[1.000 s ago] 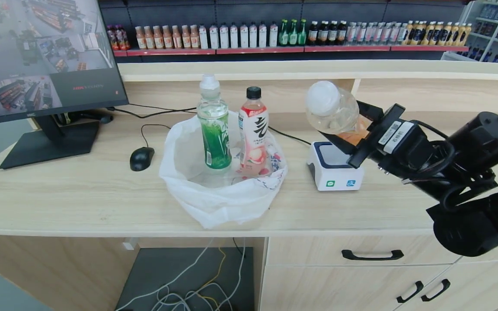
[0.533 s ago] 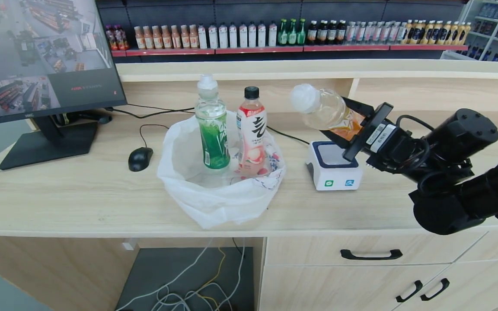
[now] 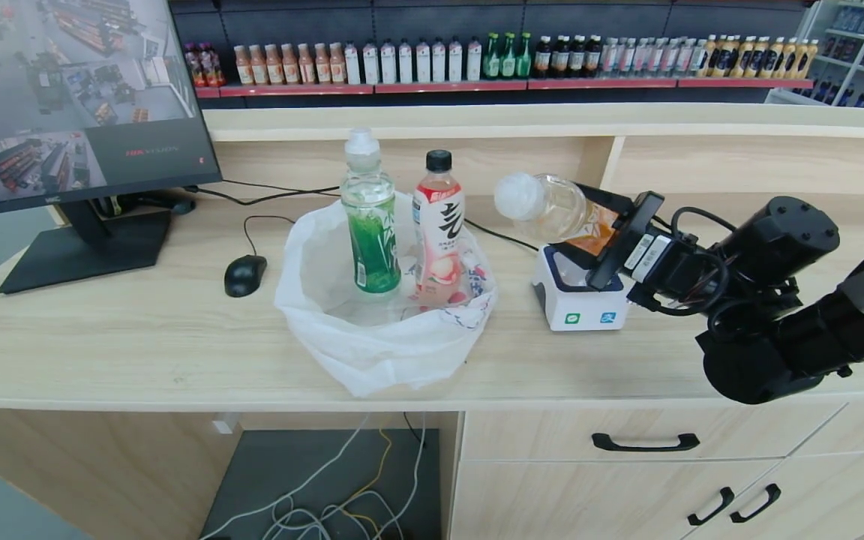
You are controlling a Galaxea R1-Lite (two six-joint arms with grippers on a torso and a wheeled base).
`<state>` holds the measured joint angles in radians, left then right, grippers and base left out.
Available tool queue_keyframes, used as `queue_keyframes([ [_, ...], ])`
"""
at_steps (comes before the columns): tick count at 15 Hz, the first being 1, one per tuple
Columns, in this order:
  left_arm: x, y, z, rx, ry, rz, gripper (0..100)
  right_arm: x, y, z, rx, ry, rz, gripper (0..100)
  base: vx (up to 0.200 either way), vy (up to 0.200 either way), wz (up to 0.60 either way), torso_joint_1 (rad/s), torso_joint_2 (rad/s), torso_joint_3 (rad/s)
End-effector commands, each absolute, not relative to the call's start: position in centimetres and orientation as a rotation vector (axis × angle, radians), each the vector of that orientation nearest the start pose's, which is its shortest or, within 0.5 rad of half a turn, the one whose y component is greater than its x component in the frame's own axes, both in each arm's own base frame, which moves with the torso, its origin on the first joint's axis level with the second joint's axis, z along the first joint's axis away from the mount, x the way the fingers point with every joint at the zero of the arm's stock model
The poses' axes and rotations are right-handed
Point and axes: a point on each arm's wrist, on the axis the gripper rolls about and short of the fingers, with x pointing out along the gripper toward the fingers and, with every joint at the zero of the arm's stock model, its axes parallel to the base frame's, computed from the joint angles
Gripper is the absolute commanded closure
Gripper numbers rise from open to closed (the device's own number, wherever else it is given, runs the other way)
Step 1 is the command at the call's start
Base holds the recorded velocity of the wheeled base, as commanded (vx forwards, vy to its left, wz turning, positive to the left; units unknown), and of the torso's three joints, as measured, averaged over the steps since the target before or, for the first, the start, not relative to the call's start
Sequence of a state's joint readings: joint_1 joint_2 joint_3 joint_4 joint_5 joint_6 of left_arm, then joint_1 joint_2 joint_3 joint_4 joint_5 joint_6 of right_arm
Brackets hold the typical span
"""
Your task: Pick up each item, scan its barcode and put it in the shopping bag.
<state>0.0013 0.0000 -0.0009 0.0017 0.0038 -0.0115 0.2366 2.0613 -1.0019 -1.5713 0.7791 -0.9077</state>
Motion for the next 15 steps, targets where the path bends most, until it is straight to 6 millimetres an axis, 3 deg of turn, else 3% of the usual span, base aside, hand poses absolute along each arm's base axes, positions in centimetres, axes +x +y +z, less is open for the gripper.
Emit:
queue_keyframes([
  [1, -2.3, 0.0, 7.6, -0.012, 0.0, 0.006, 0, 36.3, 10.5, 19.5, -0.954, -0.942, 0.705, 100, 0.0, 0.0, 0.0, 0.0, 0.0, 0.0],
  [15, -2.3, 0.0, 7.6, -0.012, 0.0, 0.006, 0, 36.4, 10.6, 18.1, -0.97, -0.925, 0.742, 100, 0.0, 0.0, 0.0, 0.0, 0.0, 0.0],
])
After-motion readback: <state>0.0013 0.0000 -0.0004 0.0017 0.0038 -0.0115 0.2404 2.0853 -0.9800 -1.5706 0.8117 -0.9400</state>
